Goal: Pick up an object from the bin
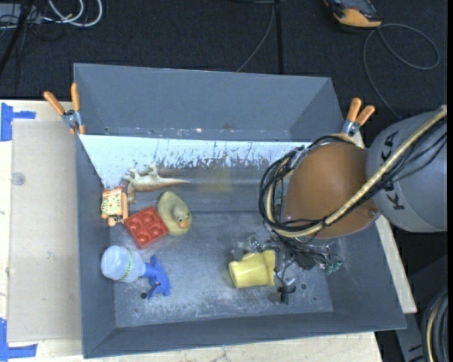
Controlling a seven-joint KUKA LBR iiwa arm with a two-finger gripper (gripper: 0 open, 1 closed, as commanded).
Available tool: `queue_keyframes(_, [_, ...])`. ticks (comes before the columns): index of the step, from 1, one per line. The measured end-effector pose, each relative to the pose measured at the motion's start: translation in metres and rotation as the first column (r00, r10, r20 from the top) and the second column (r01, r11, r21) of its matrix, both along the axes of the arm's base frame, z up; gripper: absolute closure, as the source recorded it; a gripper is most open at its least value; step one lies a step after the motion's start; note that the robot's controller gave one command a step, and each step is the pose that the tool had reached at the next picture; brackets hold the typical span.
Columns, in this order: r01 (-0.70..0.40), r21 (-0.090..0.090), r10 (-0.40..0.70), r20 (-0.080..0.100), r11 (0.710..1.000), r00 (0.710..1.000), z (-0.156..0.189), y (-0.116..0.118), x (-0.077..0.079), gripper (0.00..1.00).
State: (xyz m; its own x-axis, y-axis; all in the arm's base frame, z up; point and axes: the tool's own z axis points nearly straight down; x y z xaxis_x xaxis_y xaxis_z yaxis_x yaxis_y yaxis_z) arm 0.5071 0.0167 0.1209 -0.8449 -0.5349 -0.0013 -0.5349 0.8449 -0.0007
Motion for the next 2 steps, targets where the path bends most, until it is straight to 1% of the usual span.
queue_keyframes(1, [0.145, 0.002, -0.145, -0.006, 0.989, 0.989, -0.007, -0.002, -0.004, 0.00])
queue_keyframes(2, [0.018, 0.002, -0.018, -0.002, 1.000, 1.000, -0.024, 0.000, 0.016, 0.00])
